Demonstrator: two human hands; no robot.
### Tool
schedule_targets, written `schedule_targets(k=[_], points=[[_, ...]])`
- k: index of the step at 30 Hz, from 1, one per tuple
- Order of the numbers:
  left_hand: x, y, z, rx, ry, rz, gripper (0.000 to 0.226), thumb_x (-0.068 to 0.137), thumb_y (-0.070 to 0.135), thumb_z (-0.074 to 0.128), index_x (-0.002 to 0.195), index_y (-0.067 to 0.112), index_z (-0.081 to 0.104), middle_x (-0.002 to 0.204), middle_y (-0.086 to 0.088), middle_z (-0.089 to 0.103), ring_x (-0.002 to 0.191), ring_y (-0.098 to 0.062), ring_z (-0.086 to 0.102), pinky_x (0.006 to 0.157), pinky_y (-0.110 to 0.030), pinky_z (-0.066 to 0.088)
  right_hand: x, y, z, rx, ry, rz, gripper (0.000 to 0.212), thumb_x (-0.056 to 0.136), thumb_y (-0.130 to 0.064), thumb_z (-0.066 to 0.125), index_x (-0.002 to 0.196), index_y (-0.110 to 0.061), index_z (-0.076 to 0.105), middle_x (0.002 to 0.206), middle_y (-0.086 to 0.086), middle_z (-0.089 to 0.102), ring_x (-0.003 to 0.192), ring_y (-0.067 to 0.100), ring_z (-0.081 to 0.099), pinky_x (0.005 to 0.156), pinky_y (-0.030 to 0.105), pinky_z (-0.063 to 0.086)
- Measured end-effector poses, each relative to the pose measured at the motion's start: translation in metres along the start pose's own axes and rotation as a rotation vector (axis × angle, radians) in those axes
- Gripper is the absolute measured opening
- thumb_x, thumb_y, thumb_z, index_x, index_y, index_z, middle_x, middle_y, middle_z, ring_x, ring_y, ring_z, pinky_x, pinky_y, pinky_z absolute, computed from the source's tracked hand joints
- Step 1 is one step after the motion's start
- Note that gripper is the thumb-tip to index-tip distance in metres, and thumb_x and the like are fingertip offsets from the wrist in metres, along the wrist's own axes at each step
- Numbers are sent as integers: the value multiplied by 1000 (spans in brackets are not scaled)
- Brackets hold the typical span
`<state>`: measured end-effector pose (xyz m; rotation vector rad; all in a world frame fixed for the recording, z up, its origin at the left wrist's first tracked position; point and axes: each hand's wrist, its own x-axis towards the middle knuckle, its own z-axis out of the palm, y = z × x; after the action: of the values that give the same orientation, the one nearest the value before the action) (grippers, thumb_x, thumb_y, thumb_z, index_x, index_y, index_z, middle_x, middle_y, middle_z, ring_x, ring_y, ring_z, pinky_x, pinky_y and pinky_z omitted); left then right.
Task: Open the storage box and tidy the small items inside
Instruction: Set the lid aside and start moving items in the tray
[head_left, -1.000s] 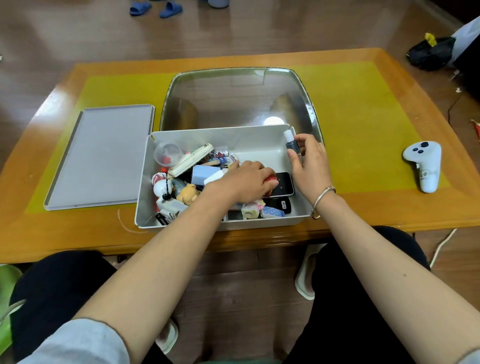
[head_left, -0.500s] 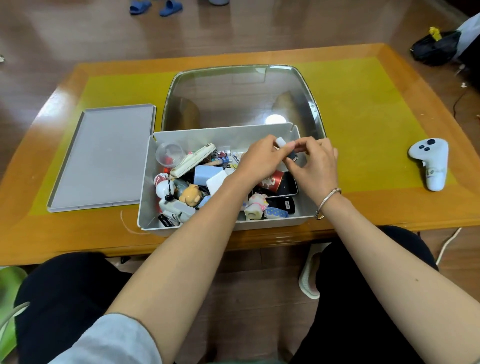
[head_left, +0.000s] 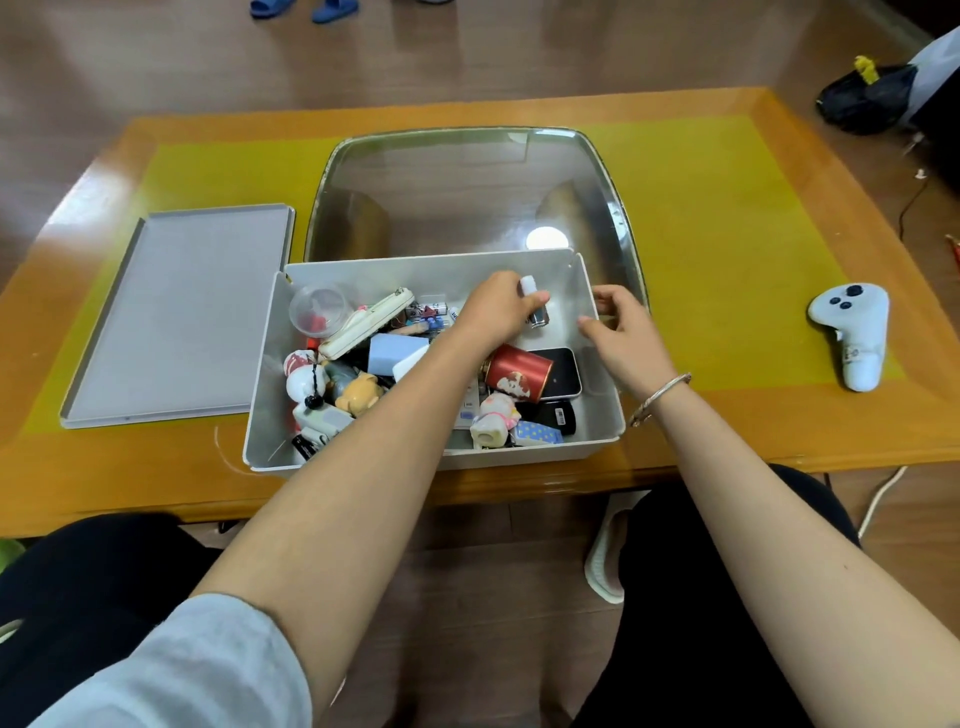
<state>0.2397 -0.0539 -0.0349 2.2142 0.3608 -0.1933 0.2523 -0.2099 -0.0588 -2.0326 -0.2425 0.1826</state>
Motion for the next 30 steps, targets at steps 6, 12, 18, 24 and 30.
schedule_targets(k=[6, 12, 18, 24, 30], points=[[10, -5, 8, 104, -118, -79, 33, 88, 25, 68, 88, -8, 67, 90, -21, 71, 81, -29, 67, 78, -33, 48, -2, 7, 6, 34, 68, -26, 24, 90, -10, 54, 113, -18, 54, 97, -8, 59, 75, -2, 54, 68, 10, 43], [11, -12, 8, 217, 41, -28, 38, 83, 27, 74, 105, 0, 58, 105, -18, 64, 98, -33, 60, 87, -39, 48, 0, 7, 6, 21, 75, -25, 22, 91, -11, 53, 112, -18, 54, 93, -11, 59, 72, -5, 54, 60, 3, 42], [-2, -14, 5, 296, 12, 40, 31, 97, 18, 38, 123, 6, 49, 123, -19, 57, 109, -34, 53, 85, -35, 42, -2, 7, 6, 14, 75, -32, 24, 92, -11, 52, 115, -16, 54, 94, -10, 59, 71, -3, 54, 60, 5, 43], [-18, -12, 17, 551, -182, 83, 42, 94, 38, 30, 123, 17, 53, 126, -10, 58, 112, -30, 51, 88, -42, 38, -4, 6, 6, 36, 74, -30, 24, 92, -10, 52, 115, -16, 53, 93, -11, 59, 75, -4, 56, 59, 3, 43], [-15, -7, 30, 640, -234, 161, 44, 93, 44, 30, 125, 21, 49, 124, -8, 56, 111, -30, 50, 86, -47, 31, -4, 5, 6, 30, 79, -27, 24, 92, -11, 52, 116, -14, 54, 100, -5, 61, 81, -2, 56, 71, 12, 47]])
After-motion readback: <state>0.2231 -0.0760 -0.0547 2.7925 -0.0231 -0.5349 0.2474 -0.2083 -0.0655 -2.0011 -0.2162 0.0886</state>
